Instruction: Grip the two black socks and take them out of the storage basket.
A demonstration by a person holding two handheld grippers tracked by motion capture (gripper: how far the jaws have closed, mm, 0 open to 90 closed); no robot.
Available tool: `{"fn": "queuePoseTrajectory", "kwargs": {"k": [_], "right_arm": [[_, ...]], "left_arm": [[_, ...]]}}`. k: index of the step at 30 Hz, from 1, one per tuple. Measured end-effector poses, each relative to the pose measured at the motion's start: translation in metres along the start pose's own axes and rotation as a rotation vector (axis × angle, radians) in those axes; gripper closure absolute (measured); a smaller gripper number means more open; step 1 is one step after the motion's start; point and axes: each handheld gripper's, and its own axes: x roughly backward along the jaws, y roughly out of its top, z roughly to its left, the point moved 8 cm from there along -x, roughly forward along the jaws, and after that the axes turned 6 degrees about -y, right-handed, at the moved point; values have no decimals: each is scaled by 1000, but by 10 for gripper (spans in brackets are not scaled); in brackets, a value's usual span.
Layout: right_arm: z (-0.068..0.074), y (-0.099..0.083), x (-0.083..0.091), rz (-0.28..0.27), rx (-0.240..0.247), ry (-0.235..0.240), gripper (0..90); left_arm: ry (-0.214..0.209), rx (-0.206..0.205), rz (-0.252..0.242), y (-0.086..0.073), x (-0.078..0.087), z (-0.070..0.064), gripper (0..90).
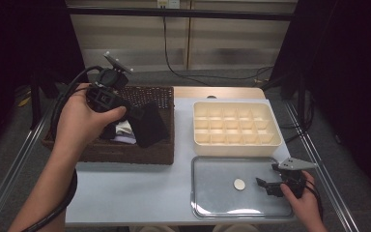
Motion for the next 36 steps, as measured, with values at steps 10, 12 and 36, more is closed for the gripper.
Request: {"fn": "queuePoseTrajectory", "kwargs": {"k": [10, 12, 36], "right_arm": [[0, 0, 0, 0, 0, 0, 140], [0, 0, 0, 0, 0, 0, 140], [0, 0, 0, -3, 1, 1, 141]], "left_arm": [[-27, -9, 31, -16, -12, -4, 800], [-31, -14, 40, -19, -17, -2, 797], [70, -14, 25, -27, -63, 48, 454]]}}
